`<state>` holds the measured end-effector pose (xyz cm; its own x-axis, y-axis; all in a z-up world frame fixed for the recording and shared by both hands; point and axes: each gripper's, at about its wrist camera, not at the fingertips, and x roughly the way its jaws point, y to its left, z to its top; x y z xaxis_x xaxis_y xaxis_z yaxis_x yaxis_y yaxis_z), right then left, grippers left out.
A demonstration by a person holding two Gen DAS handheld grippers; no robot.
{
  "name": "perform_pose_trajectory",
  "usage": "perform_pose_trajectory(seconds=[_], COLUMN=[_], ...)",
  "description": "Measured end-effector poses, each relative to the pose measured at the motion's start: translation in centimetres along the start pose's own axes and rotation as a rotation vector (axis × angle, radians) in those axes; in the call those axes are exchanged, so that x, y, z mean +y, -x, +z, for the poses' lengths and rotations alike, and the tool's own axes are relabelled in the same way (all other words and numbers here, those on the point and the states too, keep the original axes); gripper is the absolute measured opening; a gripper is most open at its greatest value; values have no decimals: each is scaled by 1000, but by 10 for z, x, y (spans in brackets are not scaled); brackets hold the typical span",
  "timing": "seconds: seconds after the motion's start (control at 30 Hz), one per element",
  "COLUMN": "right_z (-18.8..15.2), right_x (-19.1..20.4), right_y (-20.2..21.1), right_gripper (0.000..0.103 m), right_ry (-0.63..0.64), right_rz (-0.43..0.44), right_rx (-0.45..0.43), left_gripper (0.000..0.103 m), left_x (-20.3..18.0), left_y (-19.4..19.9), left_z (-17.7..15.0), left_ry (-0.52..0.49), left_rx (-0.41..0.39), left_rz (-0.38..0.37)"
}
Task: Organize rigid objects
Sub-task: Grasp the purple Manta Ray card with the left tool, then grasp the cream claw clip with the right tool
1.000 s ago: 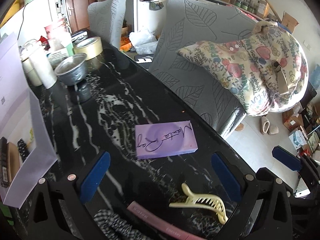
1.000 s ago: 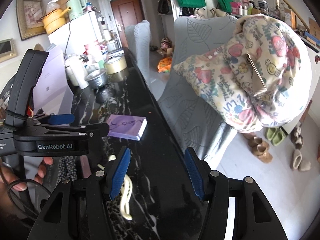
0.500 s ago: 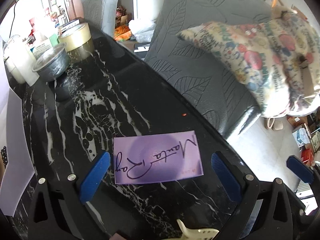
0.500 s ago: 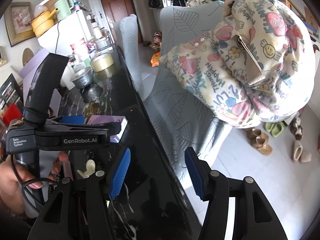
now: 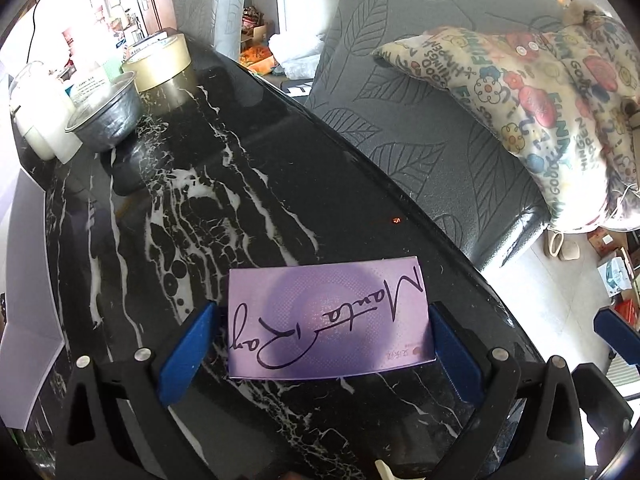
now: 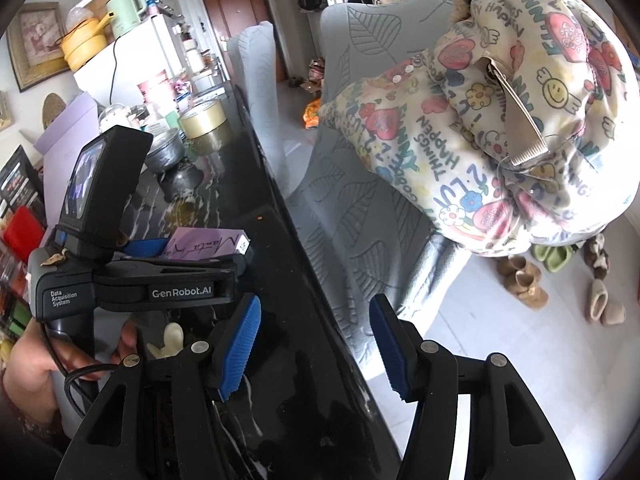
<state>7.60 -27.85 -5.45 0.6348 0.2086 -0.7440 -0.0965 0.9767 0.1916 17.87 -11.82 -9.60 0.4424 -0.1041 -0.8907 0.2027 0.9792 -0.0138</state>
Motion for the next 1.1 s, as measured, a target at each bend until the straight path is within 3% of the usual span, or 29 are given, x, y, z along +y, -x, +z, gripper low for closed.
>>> perform_pose_trajectory(seconds=[0.17, 0.2, 0.5, 1.1], right_z=[0, 0, 0, -7], right_x=[0, 1, 0, 42], right_y=[-1, -1, 1, 5], right_gripper=[57, 57, 57, 57], right_ry=[-8, -9, -12, 58], right_rz=[9, 10, 11, 105], right_rx=[-1, -1, -5, 0], left_gripper=[103, 95, 95, 95], left_x=[-1, -1, -1, 43], left_y=[1, 2, 13, 97], left_z=[-1, -1, -10, -36], left_ry=[-22, -24, -19, 48], left_rx=[-1, -11, -26, -160], left_rz=[-12, -17, -69, 7])
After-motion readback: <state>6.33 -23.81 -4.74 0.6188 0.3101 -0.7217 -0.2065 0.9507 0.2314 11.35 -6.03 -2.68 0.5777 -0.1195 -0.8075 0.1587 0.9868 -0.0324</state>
